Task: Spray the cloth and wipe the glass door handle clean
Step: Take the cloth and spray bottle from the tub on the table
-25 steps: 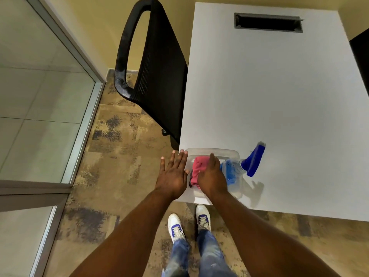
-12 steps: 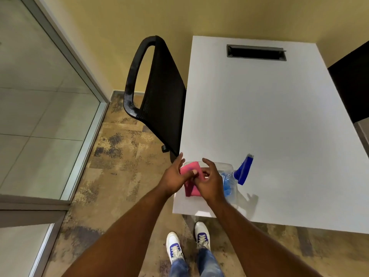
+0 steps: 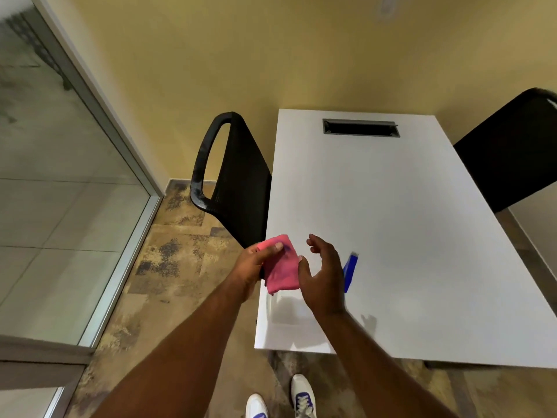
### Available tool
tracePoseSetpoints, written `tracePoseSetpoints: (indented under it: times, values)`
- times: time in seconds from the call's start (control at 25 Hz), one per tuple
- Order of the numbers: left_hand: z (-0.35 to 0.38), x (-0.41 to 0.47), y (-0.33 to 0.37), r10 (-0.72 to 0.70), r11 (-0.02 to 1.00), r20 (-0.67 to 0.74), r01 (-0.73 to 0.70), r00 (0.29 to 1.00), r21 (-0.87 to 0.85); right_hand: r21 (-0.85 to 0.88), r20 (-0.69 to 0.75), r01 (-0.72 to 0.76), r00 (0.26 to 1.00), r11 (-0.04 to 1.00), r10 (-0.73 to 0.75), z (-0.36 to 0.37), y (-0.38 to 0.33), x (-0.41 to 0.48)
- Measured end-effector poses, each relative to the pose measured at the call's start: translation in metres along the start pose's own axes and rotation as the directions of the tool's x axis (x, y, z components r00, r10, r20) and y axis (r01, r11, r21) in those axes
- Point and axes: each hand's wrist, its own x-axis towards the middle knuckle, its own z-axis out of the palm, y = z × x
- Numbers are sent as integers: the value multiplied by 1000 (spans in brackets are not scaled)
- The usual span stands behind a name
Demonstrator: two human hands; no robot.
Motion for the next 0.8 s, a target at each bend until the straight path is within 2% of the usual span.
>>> tracePoseSetpoints:
  times: [0.08,0.16,0.32,0.52,0.68,0.8]
  values:
    - [3,1,3,12,1000,-4,-12,1000,13,-118,-105,153,981,981,-166,-16,-1,6]
    - [7,2,4,25,999,-14,-24,1000,23,-175,-156,162,969,971,-190,-32,3,8]
    - [16,7,1,21,1000,-59,-21,998,15,-152,-148,-37,989,988,14,-50,26,-3]
    - [20,12,-9,-3,1000,-93,1,996,-24,0,40,-276,960,961,276,-43,49,-25]
    - [17,11,-11,-2,1000,-94,3,996,6,107,13,-350,936,930,351,-27,56,-21]
    - [13,10,-7,6,1000,-87,-4,996,24,108,-20,-308,950,945,312,-20,58,-9]
